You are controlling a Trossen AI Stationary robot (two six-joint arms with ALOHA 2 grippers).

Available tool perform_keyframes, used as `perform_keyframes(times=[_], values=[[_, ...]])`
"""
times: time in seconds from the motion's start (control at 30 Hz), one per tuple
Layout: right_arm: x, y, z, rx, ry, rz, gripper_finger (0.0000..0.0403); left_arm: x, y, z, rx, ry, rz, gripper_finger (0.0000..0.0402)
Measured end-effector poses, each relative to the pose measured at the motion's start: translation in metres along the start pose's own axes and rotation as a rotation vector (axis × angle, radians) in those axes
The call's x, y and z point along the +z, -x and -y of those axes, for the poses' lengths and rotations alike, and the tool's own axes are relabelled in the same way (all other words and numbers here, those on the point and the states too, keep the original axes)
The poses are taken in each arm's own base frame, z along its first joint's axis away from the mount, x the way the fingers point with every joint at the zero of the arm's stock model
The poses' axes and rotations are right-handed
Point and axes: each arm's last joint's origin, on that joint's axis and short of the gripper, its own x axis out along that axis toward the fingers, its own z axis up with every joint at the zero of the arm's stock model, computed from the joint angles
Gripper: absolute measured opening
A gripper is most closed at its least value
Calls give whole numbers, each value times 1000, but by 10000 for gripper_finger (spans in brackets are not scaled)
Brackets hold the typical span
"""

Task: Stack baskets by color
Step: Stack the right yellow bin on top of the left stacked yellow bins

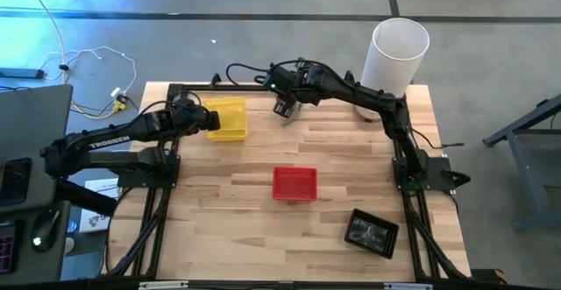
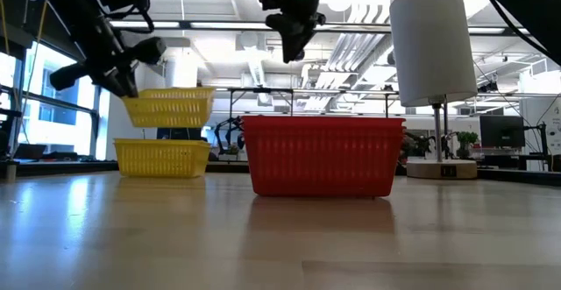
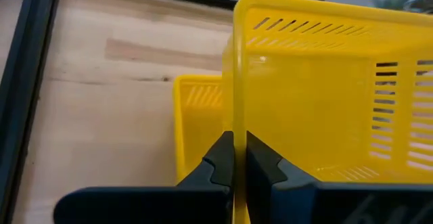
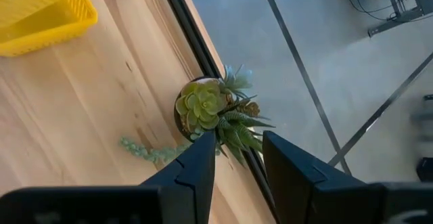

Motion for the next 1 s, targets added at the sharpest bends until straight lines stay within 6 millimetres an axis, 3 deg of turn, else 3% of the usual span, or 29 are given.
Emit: perform_keyframes(times=[1.0], values=[[-3, 0, 0, 6, -8, -30, 110, -13, -27, 6, 128, -37, -80, 3]])
